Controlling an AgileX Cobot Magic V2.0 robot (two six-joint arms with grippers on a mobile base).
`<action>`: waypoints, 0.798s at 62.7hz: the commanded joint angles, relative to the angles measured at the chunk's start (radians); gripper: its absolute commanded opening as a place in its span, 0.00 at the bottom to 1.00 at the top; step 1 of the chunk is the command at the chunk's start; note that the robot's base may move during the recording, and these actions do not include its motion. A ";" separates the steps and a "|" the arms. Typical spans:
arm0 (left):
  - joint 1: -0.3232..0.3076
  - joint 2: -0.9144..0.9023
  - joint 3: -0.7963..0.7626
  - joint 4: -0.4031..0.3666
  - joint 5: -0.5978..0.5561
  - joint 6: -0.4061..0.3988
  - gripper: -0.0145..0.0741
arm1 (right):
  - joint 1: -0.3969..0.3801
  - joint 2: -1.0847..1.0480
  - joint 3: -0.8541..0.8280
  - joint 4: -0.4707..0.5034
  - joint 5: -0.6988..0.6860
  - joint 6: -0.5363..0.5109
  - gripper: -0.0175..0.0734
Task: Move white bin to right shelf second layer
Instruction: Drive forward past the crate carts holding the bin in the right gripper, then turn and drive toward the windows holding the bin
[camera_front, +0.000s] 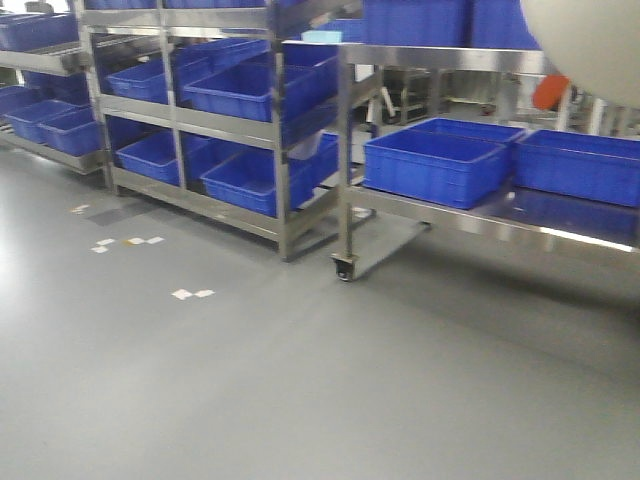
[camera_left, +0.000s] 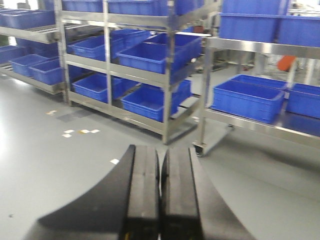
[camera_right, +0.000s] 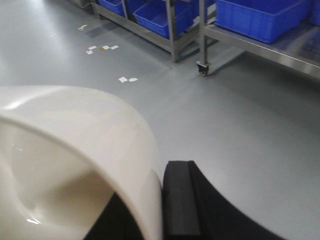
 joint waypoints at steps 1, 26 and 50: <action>-0.006 -0.003 0.037 -0.009 -0.086 -0.010 0.26 | -0.005 -0.001 -0.030 0.008 -0.095 -0.003 0.25; -0.006 -0.003 0.037 -0.009 -0.086 -0.010 0.26 | -0.005 -0.001 -0.030 0.008 -0.095 -0.003 0.25; -0.006 -0.003 0.037 -0.009 -0.086 -0.010 0.26 | -0.005 -0.001 -0.030 0.008 -0.095 -0.003 0.25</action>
